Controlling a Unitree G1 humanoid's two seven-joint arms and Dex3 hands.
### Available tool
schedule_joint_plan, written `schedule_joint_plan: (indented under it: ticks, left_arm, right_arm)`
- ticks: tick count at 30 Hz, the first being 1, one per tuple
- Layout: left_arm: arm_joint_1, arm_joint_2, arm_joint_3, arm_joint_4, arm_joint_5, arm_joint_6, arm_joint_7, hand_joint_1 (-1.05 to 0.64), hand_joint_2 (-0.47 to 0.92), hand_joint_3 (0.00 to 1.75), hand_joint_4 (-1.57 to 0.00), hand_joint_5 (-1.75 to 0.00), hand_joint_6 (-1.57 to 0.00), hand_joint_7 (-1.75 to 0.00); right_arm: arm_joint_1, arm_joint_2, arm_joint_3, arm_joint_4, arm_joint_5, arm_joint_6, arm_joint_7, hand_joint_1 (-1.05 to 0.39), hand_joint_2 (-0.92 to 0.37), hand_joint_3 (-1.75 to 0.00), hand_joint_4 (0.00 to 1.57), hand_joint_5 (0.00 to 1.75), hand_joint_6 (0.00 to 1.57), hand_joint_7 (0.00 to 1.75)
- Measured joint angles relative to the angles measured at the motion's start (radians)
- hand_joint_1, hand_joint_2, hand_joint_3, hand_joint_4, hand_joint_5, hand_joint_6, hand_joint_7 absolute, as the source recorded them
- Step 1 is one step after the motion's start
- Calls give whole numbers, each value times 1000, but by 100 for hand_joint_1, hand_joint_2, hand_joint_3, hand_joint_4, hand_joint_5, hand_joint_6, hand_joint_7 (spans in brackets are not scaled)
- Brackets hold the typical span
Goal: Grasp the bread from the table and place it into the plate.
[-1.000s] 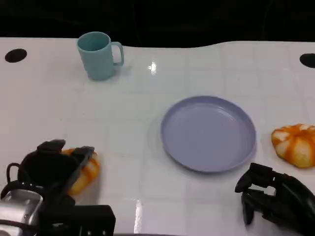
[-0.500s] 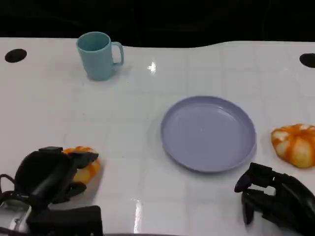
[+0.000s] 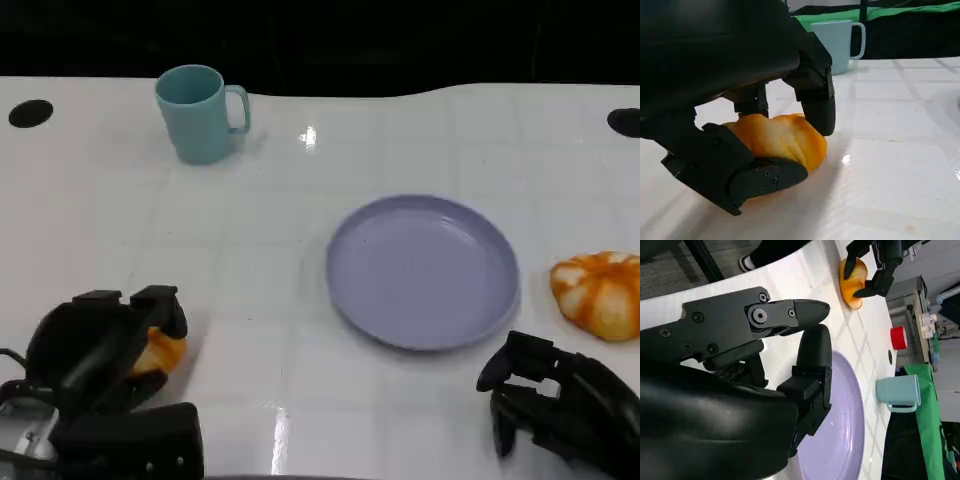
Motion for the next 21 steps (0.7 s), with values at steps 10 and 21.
schedule_joint_plan:
  ticks: [10, 21]
  left_arm:
    - [-1, 3, 0, -35, -41, -35, 0, -20, 54, 130, -67, -175, -50, -173]
    - [-50, -9, -2, -129, -89, -49, -72, -24, 57, 122, -67, -175, -49, -175]
  right_arm:
    - [-5, 0, 0, 8, 0, -4, -2, -52, -92, -23, 66, 175, 70, 132]
    - [-9, 1, -1, 11, 0, 1, -8, -52, -92, -23, 67, 175, 70, 132]
